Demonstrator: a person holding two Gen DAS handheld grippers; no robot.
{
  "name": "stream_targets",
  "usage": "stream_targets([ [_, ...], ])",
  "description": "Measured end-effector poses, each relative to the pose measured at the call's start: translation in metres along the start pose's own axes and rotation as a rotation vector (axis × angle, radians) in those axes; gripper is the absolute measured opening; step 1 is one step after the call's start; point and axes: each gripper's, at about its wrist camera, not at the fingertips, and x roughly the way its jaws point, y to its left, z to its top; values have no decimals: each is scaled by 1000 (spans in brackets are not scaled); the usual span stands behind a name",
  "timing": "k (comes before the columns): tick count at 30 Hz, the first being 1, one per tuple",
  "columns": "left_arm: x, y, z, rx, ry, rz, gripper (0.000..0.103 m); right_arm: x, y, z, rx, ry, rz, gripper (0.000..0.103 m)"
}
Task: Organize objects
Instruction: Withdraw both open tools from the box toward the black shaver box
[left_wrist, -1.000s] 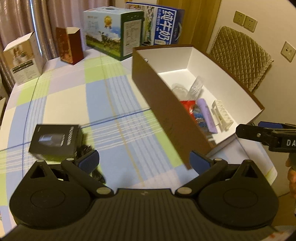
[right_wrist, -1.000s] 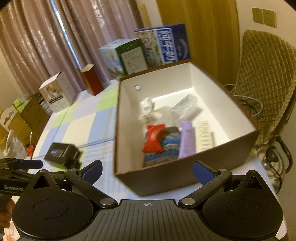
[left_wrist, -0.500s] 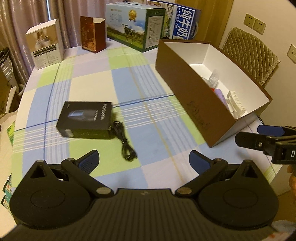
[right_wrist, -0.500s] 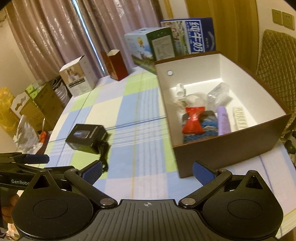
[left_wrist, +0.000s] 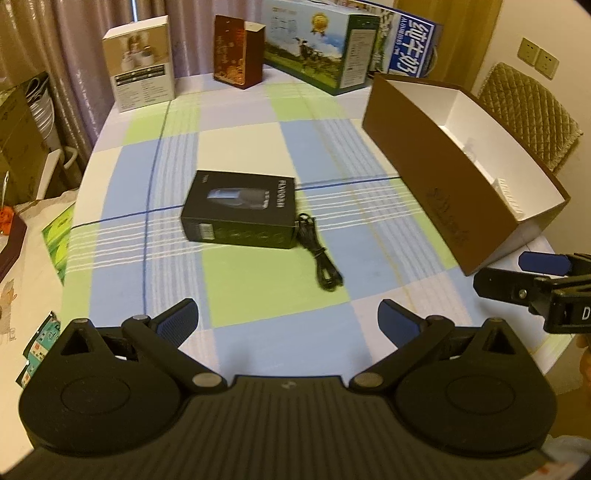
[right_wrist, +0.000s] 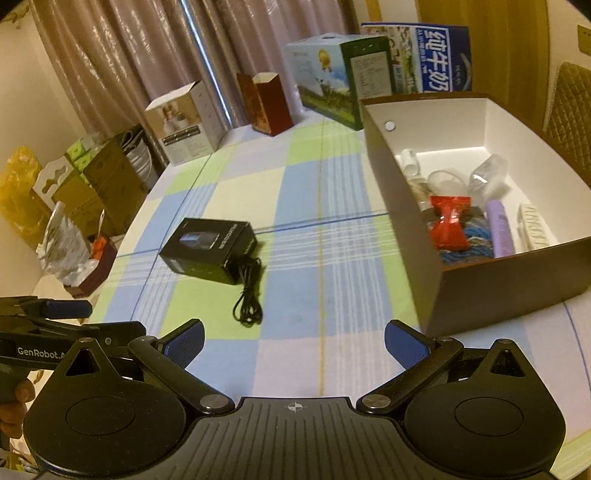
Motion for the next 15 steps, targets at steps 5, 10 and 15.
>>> stream_targets([
  [5, 1, 15, -5, -22, 7, 17, 102, 16, 12, -1, -27, 27, 6, 101],
  [10, 5, 28, -9, -48, 28, 41, 102, 41, 22, 0, -64, 58, -10, 101],
  [15, 14, 39, -10, -67, 47, 60, 102, 66, 30, -1, -96, 87, -19, 101],
])
